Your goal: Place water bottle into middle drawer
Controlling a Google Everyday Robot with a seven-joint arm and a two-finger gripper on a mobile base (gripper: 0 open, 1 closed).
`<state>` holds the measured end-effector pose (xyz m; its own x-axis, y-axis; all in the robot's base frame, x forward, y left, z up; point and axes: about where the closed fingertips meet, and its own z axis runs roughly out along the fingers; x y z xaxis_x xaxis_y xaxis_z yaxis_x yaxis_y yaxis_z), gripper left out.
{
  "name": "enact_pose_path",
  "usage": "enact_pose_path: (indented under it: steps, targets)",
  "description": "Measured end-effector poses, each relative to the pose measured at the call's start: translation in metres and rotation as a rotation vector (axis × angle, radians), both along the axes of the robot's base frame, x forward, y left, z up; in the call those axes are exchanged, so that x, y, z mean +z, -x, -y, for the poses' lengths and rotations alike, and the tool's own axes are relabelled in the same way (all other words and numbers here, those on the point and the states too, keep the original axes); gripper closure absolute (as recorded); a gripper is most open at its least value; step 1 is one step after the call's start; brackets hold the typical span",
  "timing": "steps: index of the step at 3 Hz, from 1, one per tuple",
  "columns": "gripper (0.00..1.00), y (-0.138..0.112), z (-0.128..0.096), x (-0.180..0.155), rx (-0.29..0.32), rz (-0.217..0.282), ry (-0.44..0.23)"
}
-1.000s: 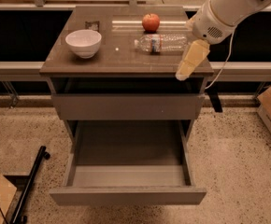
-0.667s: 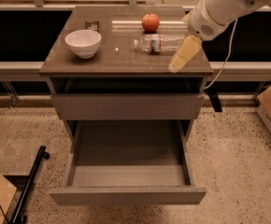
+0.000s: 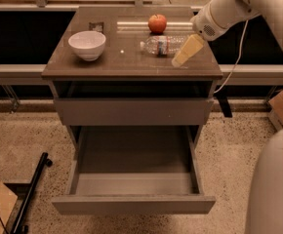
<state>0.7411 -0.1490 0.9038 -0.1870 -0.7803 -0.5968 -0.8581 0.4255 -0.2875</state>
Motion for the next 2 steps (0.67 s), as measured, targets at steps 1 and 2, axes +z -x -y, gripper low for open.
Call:
enact_pose_path:
  steps: [1,2]
  targets:
    - [0.0,-0.031,0.004,-0.014,-0.015,-0.01,-0.023]
    - [0.0,-0.074,-0.002,-0.04,0.012,-0.023,-0.039]
